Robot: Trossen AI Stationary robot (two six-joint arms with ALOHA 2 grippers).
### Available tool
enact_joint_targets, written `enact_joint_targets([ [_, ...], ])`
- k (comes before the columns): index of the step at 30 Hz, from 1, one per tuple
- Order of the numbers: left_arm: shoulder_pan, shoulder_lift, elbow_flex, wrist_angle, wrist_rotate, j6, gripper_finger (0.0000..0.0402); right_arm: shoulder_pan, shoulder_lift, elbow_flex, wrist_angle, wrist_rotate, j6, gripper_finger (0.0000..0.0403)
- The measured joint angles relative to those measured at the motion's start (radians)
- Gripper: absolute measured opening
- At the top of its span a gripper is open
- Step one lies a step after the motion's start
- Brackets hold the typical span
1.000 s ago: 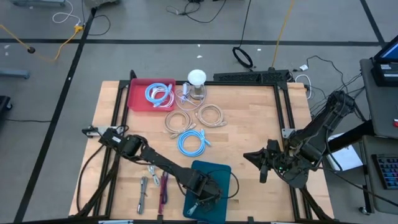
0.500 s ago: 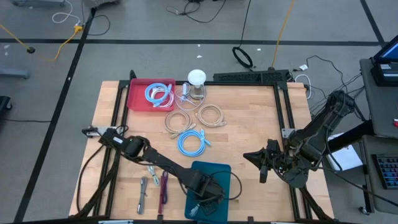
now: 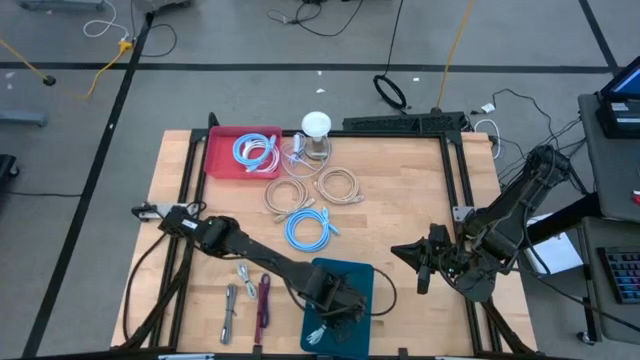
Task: Pick & Place USB Port
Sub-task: Put the light blue USB cable into the blue bin
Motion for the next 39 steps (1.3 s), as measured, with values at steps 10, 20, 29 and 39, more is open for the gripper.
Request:
enact_joint_targets([
  [10, 0.037, -0.245, 0.007, -0.08, -0.225, -0.08, 0.0013, 0.0, 0.0, 0.0, 0.003, 0.0, -0.004, 0.0],
  [20, 0.083, -0.415, -0.007, -0.497, -0.469, -0.417, 0.0013, 0.0, 0.0, 0.0, 0.007, 0.026, -0.001, 0.0],
  [29, 0.078, -0.293, -0.007, -0.38, -0.359, -0.383, 0.0013, 0.0, 0.0, 0.0, 0.006, 0.054, -0.023, 0.0],
  [39, 0.097, -0.137, -0.007, -0.218, -0.248, -0.309, 0.0013, 0.0, 0.001, 0.0, 0.005, 0.053, -0.023, 0.0],
])
